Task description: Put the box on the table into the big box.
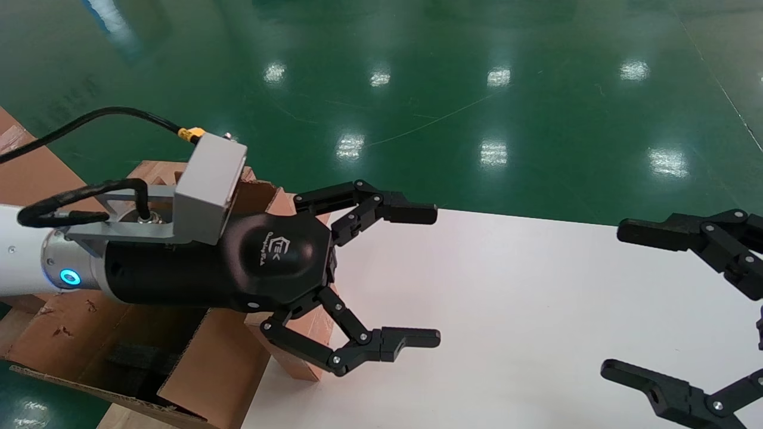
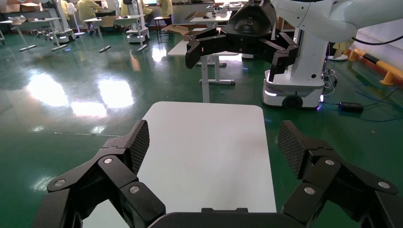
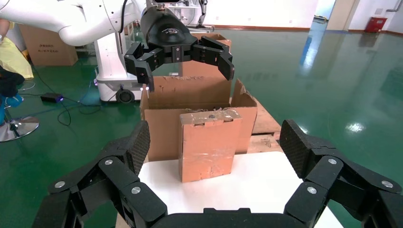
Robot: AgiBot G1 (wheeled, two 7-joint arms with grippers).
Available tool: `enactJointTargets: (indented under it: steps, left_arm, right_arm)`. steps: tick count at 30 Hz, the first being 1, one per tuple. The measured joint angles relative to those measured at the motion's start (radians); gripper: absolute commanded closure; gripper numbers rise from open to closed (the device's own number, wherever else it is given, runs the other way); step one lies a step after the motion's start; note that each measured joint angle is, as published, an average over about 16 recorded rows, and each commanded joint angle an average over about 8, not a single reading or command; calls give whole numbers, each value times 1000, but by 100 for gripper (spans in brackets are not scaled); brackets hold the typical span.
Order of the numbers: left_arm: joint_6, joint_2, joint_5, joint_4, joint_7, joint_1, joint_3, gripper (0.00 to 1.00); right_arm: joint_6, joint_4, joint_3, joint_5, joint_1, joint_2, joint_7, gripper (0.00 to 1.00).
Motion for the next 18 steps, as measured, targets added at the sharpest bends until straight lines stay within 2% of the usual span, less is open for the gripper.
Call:
enactJointTargets:
  steps: [11, 18]
  left_arm:
    - [-2, -1, 4, -1, -3, -1, 2, 0]
    - [-18, -14, 47, -18, -24, -15, 15, 0]
  right_arm:
    - [0, 0, 0, 0, 0, 0, 0, 0]
    - [0, 0, 0, 0, 0, 0, 0, 0]
